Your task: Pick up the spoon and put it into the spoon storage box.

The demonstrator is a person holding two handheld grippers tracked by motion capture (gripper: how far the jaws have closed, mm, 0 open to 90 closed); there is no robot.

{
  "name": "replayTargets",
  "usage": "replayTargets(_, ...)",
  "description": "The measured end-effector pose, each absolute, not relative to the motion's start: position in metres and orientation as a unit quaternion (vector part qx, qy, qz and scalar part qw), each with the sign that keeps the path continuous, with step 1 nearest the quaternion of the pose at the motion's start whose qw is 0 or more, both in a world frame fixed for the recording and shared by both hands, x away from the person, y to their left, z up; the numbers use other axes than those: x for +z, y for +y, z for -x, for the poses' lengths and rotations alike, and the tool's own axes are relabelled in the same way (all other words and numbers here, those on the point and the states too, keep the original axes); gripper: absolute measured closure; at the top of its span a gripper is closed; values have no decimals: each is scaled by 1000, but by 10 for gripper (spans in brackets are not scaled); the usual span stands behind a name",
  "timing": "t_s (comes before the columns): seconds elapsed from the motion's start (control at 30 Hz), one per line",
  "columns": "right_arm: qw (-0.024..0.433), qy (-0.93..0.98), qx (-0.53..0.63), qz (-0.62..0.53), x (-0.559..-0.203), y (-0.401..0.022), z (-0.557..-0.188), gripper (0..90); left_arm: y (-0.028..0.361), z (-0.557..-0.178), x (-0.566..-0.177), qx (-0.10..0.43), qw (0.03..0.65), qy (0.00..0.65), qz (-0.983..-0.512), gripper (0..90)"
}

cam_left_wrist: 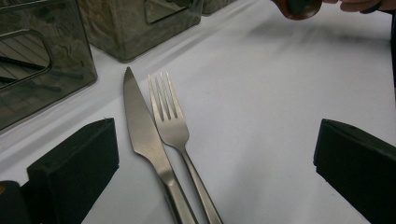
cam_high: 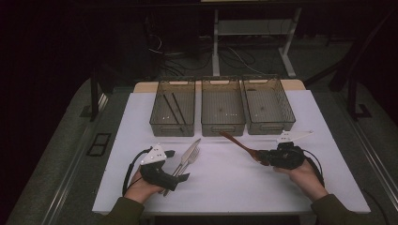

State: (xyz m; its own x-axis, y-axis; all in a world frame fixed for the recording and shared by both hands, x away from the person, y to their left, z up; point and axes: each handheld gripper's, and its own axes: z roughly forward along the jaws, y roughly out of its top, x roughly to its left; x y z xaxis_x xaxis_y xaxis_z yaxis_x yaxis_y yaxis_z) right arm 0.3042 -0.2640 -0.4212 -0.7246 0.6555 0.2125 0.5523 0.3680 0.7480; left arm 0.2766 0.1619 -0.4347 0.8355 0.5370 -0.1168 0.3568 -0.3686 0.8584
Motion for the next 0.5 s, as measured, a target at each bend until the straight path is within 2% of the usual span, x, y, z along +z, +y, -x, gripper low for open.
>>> replayTargets(0.5,78,816,428,-380,-405,-268,-314,806,161,-277,-435,91,491,272,-823,0)
